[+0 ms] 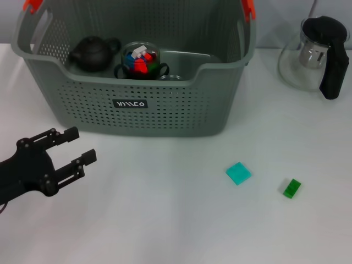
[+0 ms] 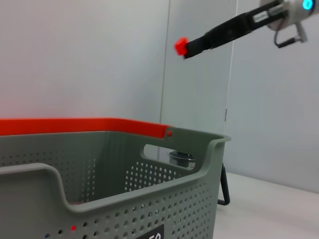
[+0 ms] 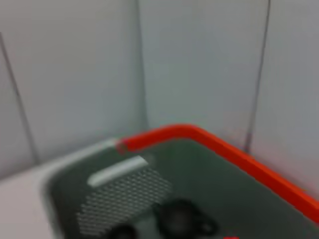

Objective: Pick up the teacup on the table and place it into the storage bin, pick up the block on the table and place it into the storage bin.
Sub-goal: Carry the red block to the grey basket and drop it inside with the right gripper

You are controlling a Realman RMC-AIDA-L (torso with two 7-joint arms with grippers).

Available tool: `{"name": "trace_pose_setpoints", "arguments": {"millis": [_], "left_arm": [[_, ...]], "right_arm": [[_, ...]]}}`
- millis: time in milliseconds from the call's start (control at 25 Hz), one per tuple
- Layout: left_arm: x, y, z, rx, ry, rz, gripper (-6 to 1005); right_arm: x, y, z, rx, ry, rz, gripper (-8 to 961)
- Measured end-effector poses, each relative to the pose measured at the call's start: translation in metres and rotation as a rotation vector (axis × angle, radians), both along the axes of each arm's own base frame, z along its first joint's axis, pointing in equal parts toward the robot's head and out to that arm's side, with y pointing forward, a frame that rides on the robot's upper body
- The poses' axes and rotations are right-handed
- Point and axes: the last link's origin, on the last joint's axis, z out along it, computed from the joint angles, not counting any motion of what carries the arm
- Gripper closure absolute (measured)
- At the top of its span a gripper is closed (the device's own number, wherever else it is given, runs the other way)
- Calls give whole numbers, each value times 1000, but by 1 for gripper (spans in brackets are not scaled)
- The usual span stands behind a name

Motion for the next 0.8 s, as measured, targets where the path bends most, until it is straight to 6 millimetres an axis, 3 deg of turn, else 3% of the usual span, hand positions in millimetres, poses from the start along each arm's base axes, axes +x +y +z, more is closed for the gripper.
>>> {"name": "trace_pose_setpoints", "arguments": {"millis": [280, 480, 800], "left_arm": [[0, 0, -3, 0, -12, 7, 385], [2, 0, -4, 3, -19, 5, 385], [1, 0, -6, 3, -24, 18, 385]], "right_arm": [[-36, 32, -45, 104, -310, -7, 774], [-40, 45, -83, 116, -425, -2, 768], [-36, 52, -118, 122, -467, 16, 758]]}}
